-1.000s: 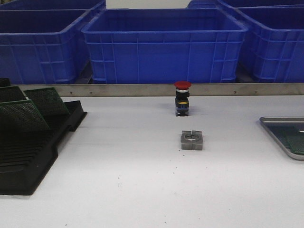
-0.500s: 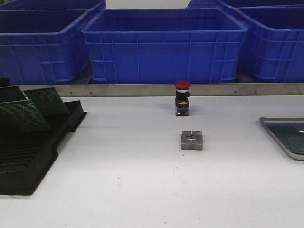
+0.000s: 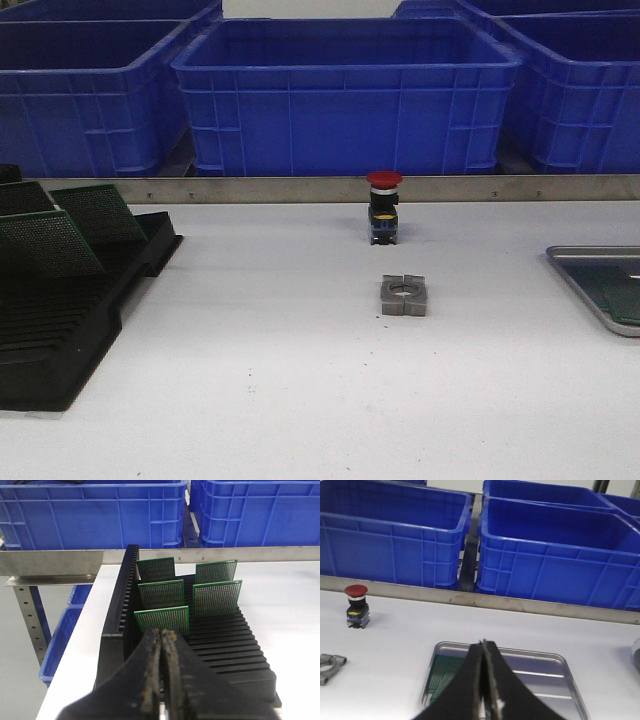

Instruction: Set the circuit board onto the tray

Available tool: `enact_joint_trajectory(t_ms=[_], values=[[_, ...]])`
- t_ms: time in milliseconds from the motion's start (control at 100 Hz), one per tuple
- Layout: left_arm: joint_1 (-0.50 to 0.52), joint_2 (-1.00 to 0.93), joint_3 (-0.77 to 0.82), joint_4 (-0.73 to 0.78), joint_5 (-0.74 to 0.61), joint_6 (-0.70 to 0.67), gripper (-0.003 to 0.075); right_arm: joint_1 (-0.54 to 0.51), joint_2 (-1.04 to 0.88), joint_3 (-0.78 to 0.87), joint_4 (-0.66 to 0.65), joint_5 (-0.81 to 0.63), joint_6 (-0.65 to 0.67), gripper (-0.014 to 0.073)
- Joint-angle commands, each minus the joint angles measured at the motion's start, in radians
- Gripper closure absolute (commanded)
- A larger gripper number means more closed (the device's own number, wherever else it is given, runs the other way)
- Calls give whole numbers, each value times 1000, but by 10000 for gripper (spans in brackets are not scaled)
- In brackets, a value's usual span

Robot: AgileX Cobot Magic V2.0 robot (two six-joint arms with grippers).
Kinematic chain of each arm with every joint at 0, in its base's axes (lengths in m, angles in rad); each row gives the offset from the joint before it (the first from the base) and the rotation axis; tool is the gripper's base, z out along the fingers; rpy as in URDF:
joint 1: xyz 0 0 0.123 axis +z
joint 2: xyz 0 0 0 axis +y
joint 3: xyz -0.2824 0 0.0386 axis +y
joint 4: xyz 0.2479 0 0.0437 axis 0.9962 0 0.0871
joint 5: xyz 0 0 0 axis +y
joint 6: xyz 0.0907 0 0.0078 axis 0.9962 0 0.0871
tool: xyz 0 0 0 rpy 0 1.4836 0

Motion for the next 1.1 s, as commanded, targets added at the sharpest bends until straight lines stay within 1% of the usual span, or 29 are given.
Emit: enact_joint_trajectory(t_ms=[0, 50, 100, 120, 140, 230, 1090], values=[[2, -33, 29, 1, -69, -9, 737, 3, -29, 20, -181, -149, 214, 657], [2, -33, 29, 1, -69, -9, 737, 3, -71, 66, -220, -164, 282, 657], [2, -33, 29, 1, -69, -9, 737, 3, -109, 105, -220, -176, 311, 657], [2, -33, 29, 1, -69, -9, 737, 3, -118, 104, -220, -152, 316, 657], [2, -33, 29, 1, -71, -9, 737, 4, -109, 100, -231, -110, 316, 657], [2, -33, 29, 1, -71, -9, 737, 4, -110, 101, -243, -84, 315, 657], [2, -33, 29, 1, -71, -9, 737, 4, -110, 101, -249, -84, 314, 657]])
